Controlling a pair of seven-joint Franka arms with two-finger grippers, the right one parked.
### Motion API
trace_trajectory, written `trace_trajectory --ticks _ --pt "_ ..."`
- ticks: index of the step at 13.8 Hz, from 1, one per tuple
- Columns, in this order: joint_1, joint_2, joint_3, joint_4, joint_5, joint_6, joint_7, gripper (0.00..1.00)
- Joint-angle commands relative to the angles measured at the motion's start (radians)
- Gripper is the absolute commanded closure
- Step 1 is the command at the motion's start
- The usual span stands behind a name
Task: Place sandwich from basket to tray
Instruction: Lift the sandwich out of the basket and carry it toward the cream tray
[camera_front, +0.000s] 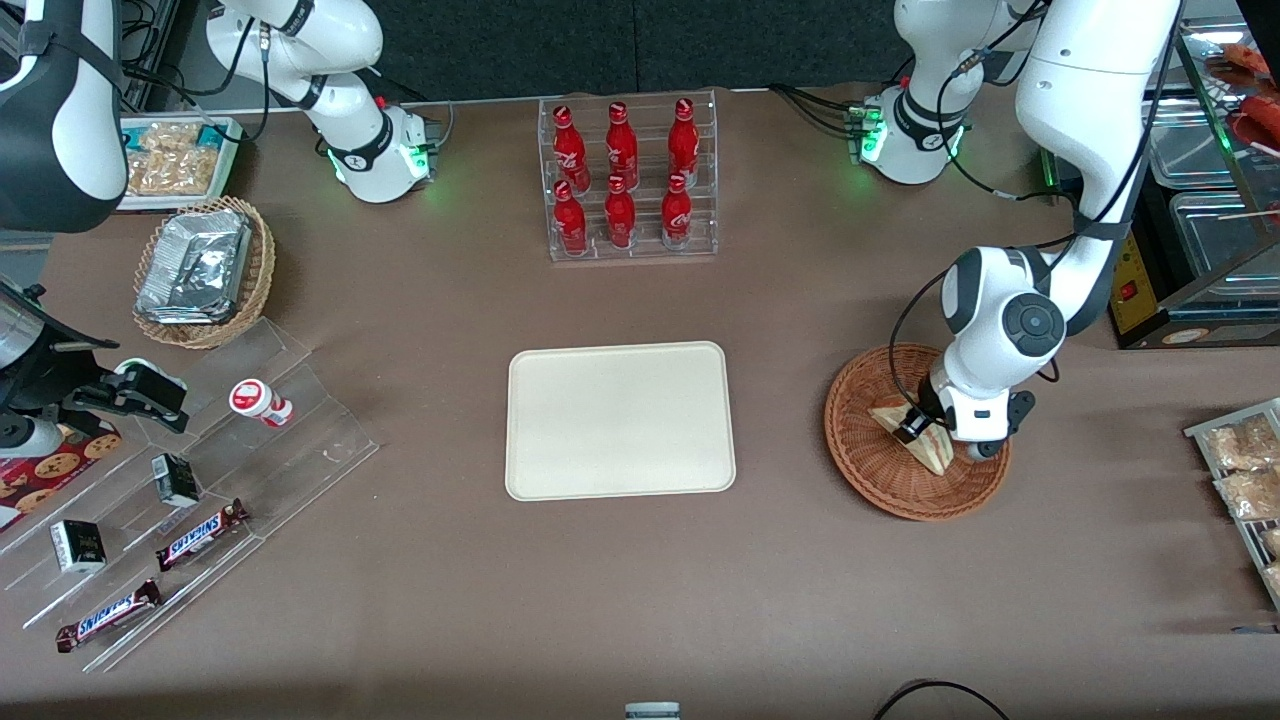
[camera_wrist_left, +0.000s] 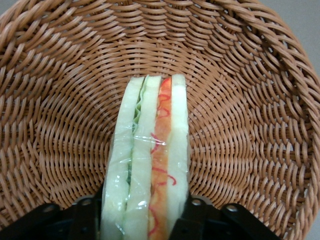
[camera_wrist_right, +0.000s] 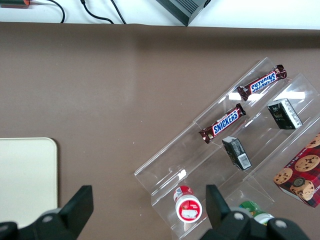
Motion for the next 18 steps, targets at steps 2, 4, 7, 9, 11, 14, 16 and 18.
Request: trace_trajectory --ticks 2,4,7,9,11,14,16,18 --pt "-0.015 -0.045 0.006 0.003 -0.002 0.004 0.051 0.88" --pt "-0.05 -0.082 0.0 0.072 0.001 -0.11 0.128 0.88" --pt "-0.166 -0.05 -0.001 0.384 0.006 -0.464 0.174 0.88" --pt "-0.254 0.032 -0.001 0.579 0.003 -0.597 0.194 0.82" --pt "-0.33 0.118 -0.001 0.705 -0.009 -0.634 0.176 0.82" --pt "-0.446 0.226 -0.001 0.811 -0.011 -0.627 0.144 0.82" --pt "-0.499 0.318 -0.001 0.905 -0.011 -0.625 0.094 0.82" --pt "-0.548 0.388 -0.001 0.945 -0.011 -0.58 0.076 0.82"
